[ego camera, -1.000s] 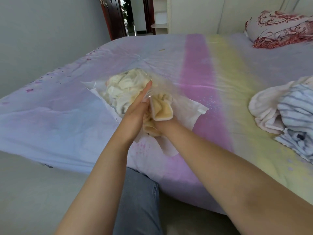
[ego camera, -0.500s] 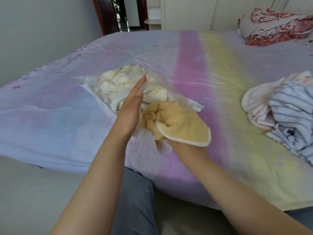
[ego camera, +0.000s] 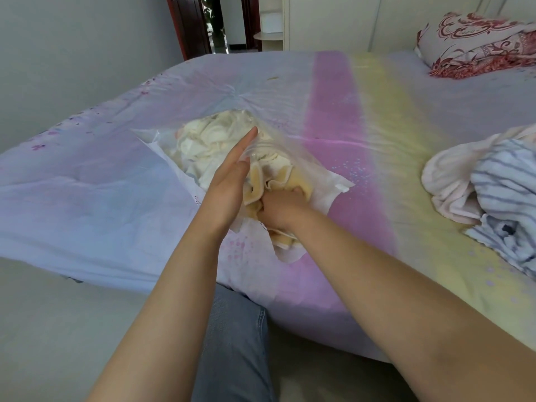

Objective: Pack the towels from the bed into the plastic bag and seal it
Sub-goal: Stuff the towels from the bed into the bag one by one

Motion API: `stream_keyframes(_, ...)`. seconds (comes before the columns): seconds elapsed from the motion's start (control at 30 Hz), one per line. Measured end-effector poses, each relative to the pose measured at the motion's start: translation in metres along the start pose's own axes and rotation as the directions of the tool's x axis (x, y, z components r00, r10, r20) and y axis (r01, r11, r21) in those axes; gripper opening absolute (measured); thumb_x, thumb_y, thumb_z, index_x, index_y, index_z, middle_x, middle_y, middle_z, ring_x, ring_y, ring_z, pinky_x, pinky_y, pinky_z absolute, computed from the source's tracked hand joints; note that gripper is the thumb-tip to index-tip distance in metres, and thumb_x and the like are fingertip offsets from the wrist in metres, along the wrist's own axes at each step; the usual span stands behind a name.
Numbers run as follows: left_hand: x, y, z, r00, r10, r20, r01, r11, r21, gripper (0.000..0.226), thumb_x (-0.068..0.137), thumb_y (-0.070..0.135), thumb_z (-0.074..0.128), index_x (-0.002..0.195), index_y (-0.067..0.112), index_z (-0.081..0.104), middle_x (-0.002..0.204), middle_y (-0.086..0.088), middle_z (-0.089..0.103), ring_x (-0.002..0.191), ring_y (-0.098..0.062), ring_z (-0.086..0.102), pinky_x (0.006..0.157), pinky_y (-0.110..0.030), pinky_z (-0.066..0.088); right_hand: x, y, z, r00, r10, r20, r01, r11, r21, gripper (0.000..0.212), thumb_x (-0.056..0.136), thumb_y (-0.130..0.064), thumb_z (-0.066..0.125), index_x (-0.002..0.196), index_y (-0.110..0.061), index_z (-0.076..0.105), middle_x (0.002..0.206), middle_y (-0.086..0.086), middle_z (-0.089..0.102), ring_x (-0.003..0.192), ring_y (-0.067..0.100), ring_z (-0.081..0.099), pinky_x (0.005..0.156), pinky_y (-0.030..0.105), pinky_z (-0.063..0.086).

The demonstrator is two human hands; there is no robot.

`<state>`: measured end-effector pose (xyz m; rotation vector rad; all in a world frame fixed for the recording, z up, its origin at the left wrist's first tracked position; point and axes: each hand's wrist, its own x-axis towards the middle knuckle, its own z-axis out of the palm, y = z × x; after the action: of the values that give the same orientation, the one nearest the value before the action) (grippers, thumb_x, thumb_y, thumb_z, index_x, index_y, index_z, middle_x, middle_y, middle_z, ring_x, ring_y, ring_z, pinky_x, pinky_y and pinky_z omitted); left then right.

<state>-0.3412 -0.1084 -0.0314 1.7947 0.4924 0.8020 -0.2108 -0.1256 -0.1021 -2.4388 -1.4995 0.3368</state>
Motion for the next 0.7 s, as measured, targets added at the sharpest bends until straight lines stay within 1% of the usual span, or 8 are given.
stream_keyframes(0.07,0.001,0.0,0.0,1.0,0.009,0.0,-0.009,1.0,-0.006,0.046,0.103,0.017,0.028,0.143,0.038,0.039,0.139,0.031,0.04,0.136,0.01,0.03,0.097,0.003,0.029,-0.002,0.003,0.005,0.998,-0.003,-0.066,0.006,0.999,0.039,0.049,0.084,-0.04,0.044,0.131,-0.031,0.033,0.097,-0.005,0.06,0.096,0.026,0.059,0.079,0.041,0.034)
stream_keyframes(0.17,0.001,-0.002,0.0,1.0,0.005,-0.012,-0.005,0.999,-0.035,0.046,0.104,0.018,0.028,0.144,0.037,0.039,0.139,0.03,0.041,0.135,0.01,0.031,0.098,0.0,0.031,-0.019,0.014,0.011,0.985,0.09,-0.145,-0.044,0.956,0.289,0.067,0.08,-0.064,0.04,0.138,-0.05,0.01,0.09,-0.004,0.063,0.08,0.025,0.06,0.066,0.032,0.039)
stream_keyframes(0.27,0.0,-0.002,0.003,1.0,0.006,0.001,-0.006,1.0,-0.008,0.045,0.104,0.019,0.03,0.144,0.038,0.039,0.142,0.029,0.039,0.137,0.008,0.03,0.104,-0.009,0.028,-0.029,0.024,0.023,0.976,0.02,-0.217,-0.015,1.0,0.024,0.063,0.083,-0.072,0.03,0.139,-0.045,0.028,0.111,0.001,0.062,0.107,0.028,0.056,0.087,0.039,0.039)
stream_keyframes(0.37,0.0,-0.002,0.005,1.0,0.006,0.014,-0.007,1.0,0.02,0.043,0.104,0.023,0.031,0.143,0.041,0.038,0.148,0.025,0.035,0.138,0.007,0.028,0.113,-0.02,0.024,-0.039,0.023,0.023,0.974,0.043,-0.222,-0.056,0.997,-0.052,0.057,0.085,-0.063,0.043,0.138,-0.042,0.034,0.138,0.004,0.03,0.128,0.031,0.031,0.1,0.037,0.031)
stream_keyframes(0.47,-0.002,-0.006,0.005,1.0,0.017,0.019,-0.018,0.995,0.093,0.041,0.105,0.03,0.032,0.143,0.043,0.036,0.154,0.021,0.029,0.143,0.005,0.019,0.121,-0.032,0.018,-0.055,0.023,0.02,0.995,0.059,-0.082,-0.044,0.985,0.166,0.074,0.083,-0.041,0.058,0.142,-0.05,0.015,0.153,-0.01,-0.01,0.138,0.03,0.014,0.092,0.032,0.034)
stream_keyframes(0.53,-0.002,-0.011,0.005,0.998,0.042,0.037,-0.048,0.98,0.192,0.04,0.105,0.035,0.031,0.143,0.045,0.035,0.157,0.019,0.024,0.146,0.001,0.009,0.122,-0.042,0.013,-0.056,0.023,0.023,0.996,0.091,-0.017,-0.087,0.981,0.176,0.083,0.084,-0.039,0.058,0.145,-0.051,0.002,0.156,-0.007,-0.024,0.143,0.033,0.011,0.099,0.038,0.037)
stream_keyframes(0.6,-0.003,-0.014,0.008,0.996,0.064,0.057,-0.077,0.958,0.275,0.039,0.104,0.037,0.031,0.141,0.045,0.038,0.158,0.019,0.021,0.147,-0.001,0.004,0.121,-0.048,0.007,-0.032,0.022,0.037,0.989,0.141,-0.051,-0.131,0.978,0.161,0.08,0.084,-0.046,0.055,0.144,-0.051,0.003,0.157,-0.002,-0.017,0.143,0.038,0.014,0.105,0.047,0.035)
stream_keyframes(0.7,-0.006,-0.012,0.013,0.997,0.065,0.045,-0.074,0.966,0.249,0.037,0.106,0.03,0.031,0.139,0.039,0.044,0.158,0.018,0.021,0.147,-0.001,0.004,0.117,-0.026,0.007,0.021,0.01,0.056,0.987,0.136,-0.09,-0.127,0.987,0.103,0.084,0.075,-0.051,0.057,0.144,-0.046,0.01,0.156,0.001,0.008,0.142,0.032,0.021,0.108,0.054,0.03)
